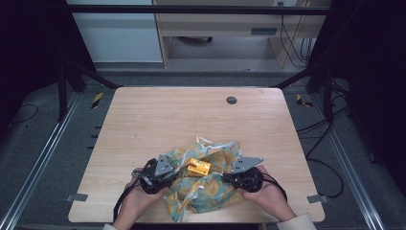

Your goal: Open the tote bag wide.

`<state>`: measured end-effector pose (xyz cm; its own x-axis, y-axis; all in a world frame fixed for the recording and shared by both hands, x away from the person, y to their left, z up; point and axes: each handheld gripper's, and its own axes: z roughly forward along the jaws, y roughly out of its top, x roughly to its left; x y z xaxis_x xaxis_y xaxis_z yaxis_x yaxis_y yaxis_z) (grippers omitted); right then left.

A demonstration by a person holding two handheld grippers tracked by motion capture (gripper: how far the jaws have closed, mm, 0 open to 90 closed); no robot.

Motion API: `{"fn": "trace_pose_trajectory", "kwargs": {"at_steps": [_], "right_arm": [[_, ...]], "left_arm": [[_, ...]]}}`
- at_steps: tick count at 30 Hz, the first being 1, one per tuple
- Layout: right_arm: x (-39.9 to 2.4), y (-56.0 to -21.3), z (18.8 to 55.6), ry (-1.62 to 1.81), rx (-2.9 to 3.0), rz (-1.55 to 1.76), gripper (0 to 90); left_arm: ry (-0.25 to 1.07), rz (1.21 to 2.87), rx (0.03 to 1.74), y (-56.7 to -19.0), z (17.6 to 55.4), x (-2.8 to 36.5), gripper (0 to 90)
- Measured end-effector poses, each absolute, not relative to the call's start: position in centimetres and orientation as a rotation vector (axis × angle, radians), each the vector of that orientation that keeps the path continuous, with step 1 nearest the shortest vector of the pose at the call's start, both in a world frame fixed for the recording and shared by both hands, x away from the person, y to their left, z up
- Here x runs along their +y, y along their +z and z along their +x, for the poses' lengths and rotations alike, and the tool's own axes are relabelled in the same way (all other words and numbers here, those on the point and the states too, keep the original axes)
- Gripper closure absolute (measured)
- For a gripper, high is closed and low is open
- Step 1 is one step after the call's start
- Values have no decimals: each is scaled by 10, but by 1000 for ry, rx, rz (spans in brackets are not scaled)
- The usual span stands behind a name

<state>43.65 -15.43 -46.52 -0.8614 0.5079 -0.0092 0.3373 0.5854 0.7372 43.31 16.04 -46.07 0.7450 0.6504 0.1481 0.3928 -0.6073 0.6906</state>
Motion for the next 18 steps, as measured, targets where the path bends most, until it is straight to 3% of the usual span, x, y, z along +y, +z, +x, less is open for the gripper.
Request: {"fn": "trace_pose_trajectory", "kwargs": {"at_steps": [5, 18], "right_arm": [[-162, -469, 438, 1056, 2619, 739, 900], [-189, -481, 444, 932, 2627, 885, 900]], "left_arm": [[570, 2308, 800, -461, 434, 174, 894], [588, 2337, 915, -473, 449, 200, 900]]}}
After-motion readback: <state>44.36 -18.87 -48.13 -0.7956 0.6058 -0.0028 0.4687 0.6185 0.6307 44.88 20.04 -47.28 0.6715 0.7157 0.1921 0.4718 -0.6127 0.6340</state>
